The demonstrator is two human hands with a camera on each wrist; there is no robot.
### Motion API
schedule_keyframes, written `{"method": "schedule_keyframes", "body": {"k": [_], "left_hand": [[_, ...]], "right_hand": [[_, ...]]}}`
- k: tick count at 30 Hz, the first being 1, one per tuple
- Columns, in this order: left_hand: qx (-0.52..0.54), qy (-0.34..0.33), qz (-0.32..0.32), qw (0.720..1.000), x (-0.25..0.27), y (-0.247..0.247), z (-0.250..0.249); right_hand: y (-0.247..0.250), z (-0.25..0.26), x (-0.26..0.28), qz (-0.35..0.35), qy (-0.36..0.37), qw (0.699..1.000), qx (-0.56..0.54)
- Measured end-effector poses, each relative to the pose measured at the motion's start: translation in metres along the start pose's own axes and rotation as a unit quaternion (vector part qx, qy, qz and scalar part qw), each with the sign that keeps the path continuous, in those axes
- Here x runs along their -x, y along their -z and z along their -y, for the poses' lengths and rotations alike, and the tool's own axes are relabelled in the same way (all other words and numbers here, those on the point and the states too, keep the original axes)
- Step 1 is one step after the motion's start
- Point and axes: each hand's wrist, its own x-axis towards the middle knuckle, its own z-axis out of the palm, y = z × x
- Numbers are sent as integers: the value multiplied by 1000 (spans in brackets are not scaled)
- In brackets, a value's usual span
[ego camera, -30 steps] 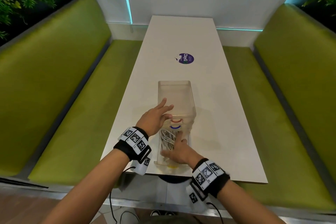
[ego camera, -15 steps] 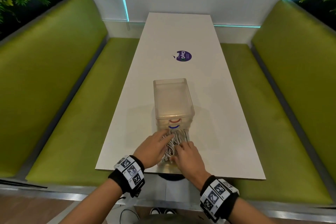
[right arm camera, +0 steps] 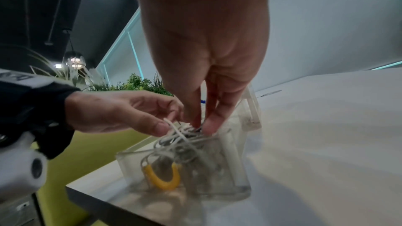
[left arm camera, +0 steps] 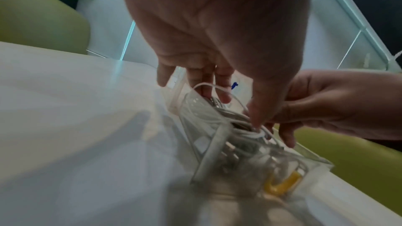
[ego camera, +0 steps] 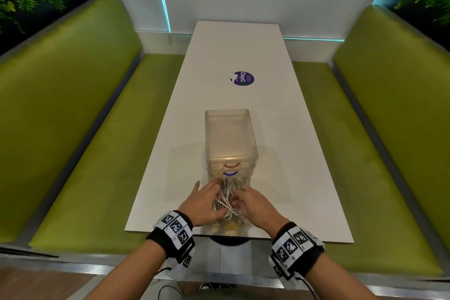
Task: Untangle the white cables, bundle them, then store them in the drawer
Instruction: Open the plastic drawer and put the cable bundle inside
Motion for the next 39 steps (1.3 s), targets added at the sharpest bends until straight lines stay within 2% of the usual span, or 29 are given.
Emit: {"method": "schedule_keyframes", "body": {"k": [3, 7, 11, 13, 15, 20, 24, 26, 30, 32, 36, 38, 39], "left_hand": [[-29, -8, 11, 999, 4, 1, -1], [-84, 0, -21, 996, 6, -9, 1], [-139, 2, 49, 989, 6, -9, 11], [-125, 9, 66, 990, 6, -3, 10], [-56, 23, 72, 996, 6, 3, 5], [-44, -3, 3, 999, 10, -3, 14], [-34, 18, -50, 998, 9, -4, 7], [-59, 31, -39, 997, 4, 2, 4], [-132, 8, 26, 991, -2, 5, 4], [-150, 2, 39, 988, -3, 9, 4], [-206, -40, -2, 978, -4, 10, 6], [-222, -42, -34, 974, -4, 7, 6], [-227, -33, -31, 973, -4, 6, 6]], "right_hand": [[-1, 0, -2, -27, 25, 999, 7], [-5, 2, -2, 12, 38, 998, 40], [-4, 1, -1, 12, 25, 998, 52], [-1, 1, -2, 3, 25, 1000, 15], [0, 1, -4, 4, 35, 999, -4], [-5, 9, -4, -11, 32, 999, 18], [-11, 12, -6, -26, 26, 997, 65], [-17, 13, -6, -44, 29, 995, 88], [-29, 9, -6, -44, 70, 987, 140], [-32, 8, -7, -50, 79, 985, 146], [-22, 16, -10, -29, 27, 992, 117], [-14, 17, -13, -24, 16, 992, 125], [-11, 16, -14, -15, 15, 991, 134]]}}
